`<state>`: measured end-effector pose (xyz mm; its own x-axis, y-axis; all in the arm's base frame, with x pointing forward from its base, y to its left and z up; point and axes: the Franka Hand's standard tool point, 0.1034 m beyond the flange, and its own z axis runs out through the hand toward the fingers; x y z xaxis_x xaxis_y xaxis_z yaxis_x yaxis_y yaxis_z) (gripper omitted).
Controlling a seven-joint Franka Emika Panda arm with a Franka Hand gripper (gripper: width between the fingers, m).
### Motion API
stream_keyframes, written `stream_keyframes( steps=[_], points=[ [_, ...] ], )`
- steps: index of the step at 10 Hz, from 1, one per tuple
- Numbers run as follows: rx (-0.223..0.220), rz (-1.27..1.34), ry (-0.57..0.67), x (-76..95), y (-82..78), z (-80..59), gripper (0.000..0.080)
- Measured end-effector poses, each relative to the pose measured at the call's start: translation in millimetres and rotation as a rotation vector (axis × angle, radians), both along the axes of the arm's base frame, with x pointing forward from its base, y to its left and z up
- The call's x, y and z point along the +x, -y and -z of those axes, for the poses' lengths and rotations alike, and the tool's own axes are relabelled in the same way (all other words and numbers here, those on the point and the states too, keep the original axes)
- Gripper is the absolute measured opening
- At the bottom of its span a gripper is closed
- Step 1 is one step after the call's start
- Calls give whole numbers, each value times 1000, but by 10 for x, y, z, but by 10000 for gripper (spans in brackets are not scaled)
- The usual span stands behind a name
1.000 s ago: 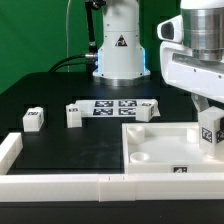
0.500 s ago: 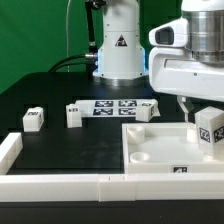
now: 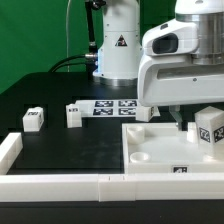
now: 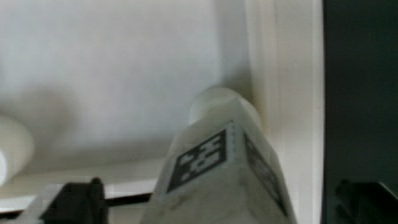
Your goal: Assemble one leg
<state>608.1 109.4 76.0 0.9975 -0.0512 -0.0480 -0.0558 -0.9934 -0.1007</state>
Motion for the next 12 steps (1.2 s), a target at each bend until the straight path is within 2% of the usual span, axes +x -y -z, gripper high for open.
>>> stream_keyframes(
  steps=[3,4,6,9,12],
  points=[
    [2,-243,26,8,10,-5,649],
    [2,-237,25,6,10,-3,551],
    [1,-237,25,6,10,-3,287],
    [0,-202,22,5,10,-2,292],
    [-21,210,1,-19,-73,9,292]
  ],
)
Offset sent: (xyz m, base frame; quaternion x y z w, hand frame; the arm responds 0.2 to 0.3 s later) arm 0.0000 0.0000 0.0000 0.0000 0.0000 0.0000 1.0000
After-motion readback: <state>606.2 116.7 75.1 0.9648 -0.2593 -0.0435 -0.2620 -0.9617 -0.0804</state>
